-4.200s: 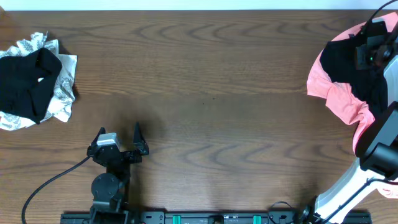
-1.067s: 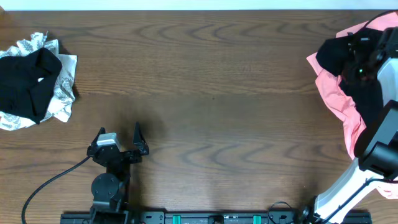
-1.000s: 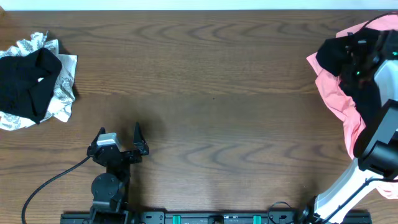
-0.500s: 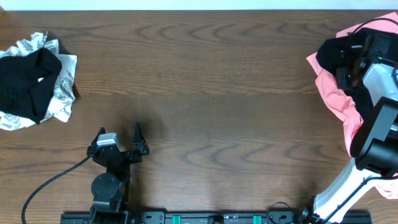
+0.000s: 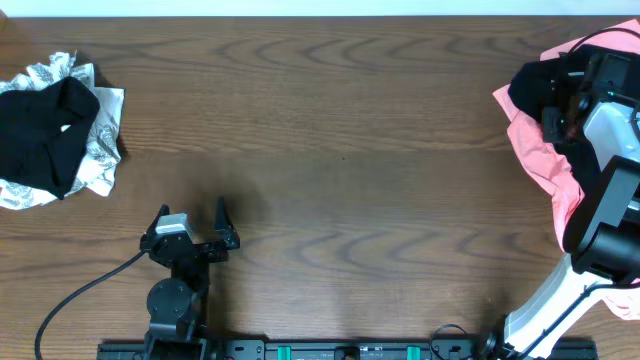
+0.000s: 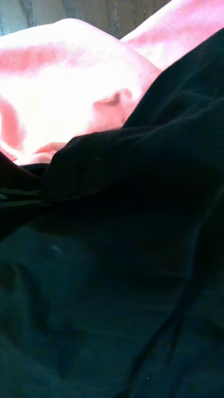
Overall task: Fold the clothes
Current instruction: 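Pinch the black garment's edge with the right gripper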
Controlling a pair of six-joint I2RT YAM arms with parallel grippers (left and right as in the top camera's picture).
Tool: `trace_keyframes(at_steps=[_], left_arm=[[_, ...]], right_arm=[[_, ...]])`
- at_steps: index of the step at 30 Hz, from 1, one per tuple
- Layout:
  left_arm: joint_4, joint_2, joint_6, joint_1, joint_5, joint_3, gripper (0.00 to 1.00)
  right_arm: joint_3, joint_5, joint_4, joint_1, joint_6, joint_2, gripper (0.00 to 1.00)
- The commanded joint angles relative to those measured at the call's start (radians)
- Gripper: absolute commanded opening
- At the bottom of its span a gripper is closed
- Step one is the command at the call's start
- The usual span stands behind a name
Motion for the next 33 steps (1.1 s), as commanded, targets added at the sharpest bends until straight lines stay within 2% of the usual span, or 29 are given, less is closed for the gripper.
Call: trace_keyframes(at_steps=[1,7,8,10,11,16,21,25,30,33], left_arm=[[-0.034,-0.005,0.014,0.005,-0.011,-0.022,0.98],[-0.034,-0.005,0.014,0.005,-0.011,-0.022,0.98],[-0.034,-0.005,0.014,0.005,-0.011,-0.022,0.98],[-0.034,-0.005,0.014,0.005,-0.011,-0.022,0.98],[-0.034,-0.005,0.014,0.005,-0.011,-0.022,0.98],[-0.034,-0.005,0.014,0.005,-0.011,-0.022,0.98],[-0.034,-0.005,0.014,0.005,-0.011,-0.022,0.98],[-0.034,-0.005,0.014,0.005,-0.011,-0.022,0.98],[-0.034,-0.005,0.014,0.005,-0.011,-0.022,0.98],[-0.034,-0.005,0.014,0.005,-0.011,-0.022,0.98]], right_arm=[[0.007,0.007,0.002,0.005,0.028,-0.013,0.01],[0.007,0.007,0.003,-0.018,0.066,-0.012,0.01],[0.006,0.006,0.002,-0.029,0.066,-0.012,0.04],[0.005,0.006,0.001,-0.039,0.066,-0.012,0.2],[0.005,0.005,-0.001,-0.043,0.066,-0.012,0.23],[0.005,-0.026,-0.001,-0.053,0.084,-0.012,0.35],[-0.002,-0.054,0.008,-0.053,0.085,-0.012,0.42],[-0.025,-0.054,0.035,-0.053,0.084,-0.012,0.51],[-0.049,-0.055,0.066,-0.053,0.085,-0.012,0.5],[-0.061,-0.064,0.082,-0.053,0.085,-0.012,0.4]])
